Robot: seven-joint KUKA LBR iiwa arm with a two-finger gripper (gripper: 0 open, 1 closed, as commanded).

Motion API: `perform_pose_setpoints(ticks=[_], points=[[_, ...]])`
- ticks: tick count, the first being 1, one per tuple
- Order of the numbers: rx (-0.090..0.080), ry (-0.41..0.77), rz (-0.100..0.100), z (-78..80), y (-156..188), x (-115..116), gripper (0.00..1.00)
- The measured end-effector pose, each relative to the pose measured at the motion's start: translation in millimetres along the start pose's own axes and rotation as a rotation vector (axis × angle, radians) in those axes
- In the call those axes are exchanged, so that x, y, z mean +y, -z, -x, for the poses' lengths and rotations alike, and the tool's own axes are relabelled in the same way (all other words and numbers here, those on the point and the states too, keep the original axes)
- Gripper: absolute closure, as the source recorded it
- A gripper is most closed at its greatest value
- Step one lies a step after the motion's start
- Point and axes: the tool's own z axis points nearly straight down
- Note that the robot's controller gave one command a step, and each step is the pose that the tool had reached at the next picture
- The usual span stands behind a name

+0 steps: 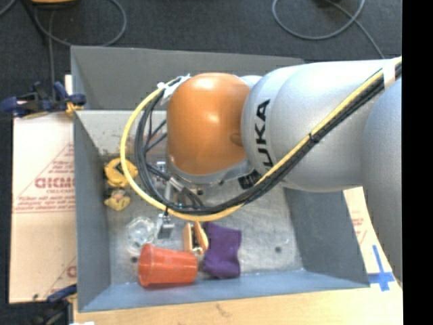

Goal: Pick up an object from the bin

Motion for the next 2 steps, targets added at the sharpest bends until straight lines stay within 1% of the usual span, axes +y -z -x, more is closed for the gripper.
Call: perform_pose_setpoints(ticks=[1,2], points=[[-0.008,-0.004,0.002,1.9,4.4,-1.0,0.0],[-0.016,0.105,0.002,-3.9,-14.1,-2.8,0.0]])
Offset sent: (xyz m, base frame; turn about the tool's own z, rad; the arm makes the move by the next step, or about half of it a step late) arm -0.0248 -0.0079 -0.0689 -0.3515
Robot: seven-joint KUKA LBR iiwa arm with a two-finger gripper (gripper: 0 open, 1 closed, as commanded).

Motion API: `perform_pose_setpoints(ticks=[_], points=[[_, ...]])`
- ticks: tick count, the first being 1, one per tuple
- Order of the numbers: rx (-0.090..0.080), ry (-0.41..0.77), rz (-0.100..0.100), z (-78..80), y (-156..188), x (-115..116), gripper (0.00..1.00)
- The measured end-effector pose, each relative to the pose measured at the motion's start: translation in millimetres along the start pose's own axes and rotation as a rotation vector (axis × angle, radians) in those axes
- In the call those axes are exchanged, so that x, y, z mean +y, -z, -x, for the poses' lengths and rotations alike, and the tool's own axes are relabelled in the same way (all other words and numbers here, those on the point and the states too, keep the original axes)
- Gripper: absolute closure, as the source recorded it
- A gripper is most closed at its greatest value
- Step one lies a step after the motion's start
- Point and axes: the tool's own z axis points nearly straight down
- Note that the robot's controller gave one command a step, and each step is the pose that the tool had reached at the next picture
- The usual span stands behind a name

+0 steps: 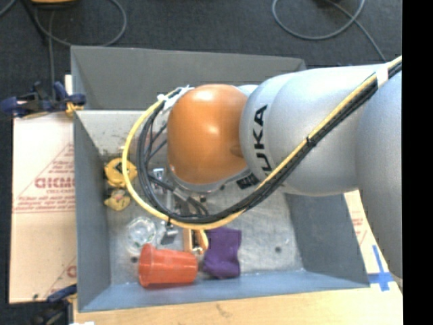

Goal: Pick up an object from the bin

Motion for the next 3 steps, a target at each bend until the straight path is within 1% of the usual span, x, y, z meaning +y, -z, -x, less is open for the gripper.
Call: perform_pose_setpoints(ticks=[1,2,3], points=[[0.005,0.194,0.0,-9.3,-54.0,-17.0,0.0],[0.016,0.221,0.003,-35.0,-99.4,-24.4,1.0],[0.016,0.22,0.003,-35.0,-99.5,-24.5,1.0]])
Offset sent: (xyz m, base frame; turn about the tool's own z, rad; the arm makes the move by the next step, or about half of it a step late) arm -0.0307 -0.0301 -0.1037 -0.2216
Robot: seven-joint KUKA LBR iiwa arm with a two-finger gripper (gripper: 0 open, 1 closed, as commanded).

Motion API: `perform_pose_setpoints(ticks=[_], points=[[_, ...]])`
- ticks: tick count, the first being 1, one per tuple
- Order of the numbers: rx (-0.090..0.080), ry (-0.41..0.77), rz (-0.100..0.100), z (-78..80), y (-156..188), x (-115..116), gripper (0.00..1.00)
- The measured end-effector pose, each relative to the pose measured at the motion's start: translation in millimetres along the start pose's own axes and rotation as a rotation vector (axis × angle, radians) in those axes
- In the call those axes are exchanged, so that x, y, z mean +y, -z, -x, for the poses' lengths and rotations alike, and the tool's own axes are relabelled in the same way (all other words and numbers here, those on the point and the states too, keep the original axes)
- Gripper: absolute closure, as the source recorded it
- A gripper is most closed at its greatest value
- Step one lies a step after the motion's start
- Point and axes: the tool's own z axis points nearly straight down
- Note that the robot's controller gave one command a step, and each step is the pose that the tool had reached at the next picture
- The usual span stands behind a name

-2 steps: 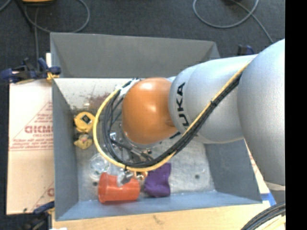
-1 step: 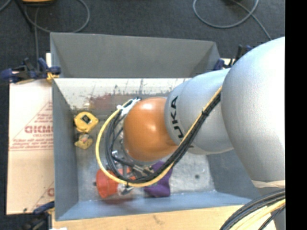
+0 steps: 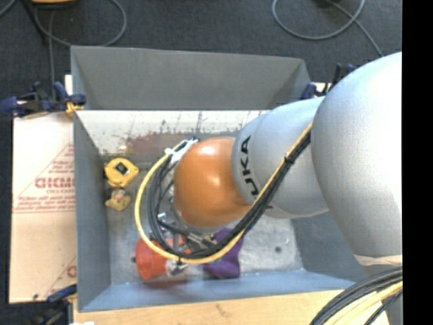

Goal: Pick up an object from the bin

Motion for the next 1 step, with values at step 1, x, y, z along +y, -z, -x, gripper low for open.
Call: perform_pose_setpoints(ticks=[1], points=[[-0.013,0.395,-0.007,86.1,112.5,-42.6,1.0]])
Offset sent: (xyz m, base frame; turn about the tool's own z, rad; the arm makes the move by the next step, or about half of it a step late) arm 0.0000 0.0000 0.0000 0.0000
